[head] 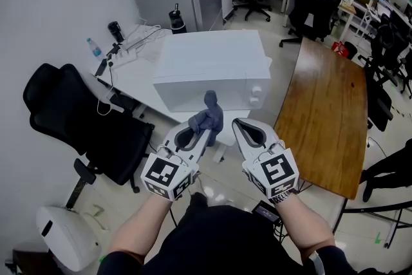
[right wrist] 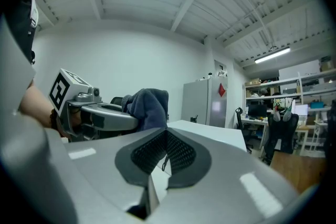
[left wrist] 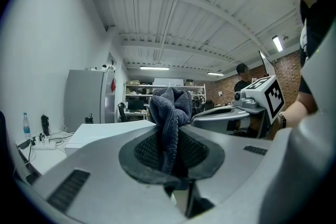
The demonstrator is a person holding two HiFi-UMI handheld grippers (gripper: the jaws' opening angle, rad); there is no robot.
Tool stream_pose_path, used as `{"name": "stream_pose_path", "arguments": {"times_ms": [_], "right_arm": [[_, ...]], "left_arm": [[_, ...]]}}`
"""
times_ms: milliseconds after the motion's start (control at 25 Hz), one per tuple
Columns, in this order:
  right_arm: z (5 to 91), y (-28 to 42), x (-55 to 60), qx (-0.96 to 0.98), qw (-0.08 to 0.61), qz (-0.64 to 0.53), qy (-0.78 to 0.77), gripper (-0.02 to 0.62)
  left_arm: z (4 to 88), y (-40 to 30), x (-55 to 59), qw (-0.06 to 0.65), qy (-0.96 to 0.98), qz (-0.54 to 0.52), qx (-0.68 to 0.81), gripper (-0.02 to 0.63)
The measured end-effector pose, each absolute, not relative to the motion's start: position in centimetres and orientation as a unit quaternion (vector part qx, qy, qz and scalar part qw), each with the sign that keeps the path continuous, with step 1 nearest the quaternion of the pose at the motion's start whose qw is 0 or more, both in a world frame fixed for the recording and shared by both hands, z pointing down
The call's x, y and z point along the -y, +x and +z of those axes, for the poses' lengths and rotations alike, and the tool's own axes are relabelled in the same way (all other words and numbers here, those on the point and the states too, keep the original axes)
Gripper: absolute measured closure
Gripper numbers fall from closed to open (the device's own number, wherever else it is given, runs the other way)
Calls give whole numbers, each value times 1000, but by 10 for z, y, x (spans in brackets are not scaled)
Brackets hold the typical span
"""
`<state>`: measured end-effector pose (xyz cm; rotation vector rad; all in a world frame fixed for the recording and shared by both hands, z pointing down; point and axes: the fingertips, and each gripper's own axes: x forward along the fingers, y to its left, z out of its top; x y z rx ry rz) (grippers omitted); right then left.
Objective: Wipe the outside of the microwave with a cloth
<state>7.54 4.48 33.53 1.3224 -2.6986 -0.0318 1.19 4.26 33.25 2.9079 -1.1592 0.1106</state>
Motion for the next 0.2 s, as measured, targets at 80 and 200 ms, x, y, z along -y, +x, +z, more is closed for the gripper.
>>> {"name": "stream_pose_path", "arguments": {"times_ms": [80, 200], "right_arm": [[336, 76, -44, 896, 68, -10, 440, 595], [336, 76, -44, 895, 69, -6, 441, 595]], "left_arm": [[333, 12, -42, 4, 928, 35, 370, 541], [333, 12, -42, 6, 928, 34, 371, 541]]}}
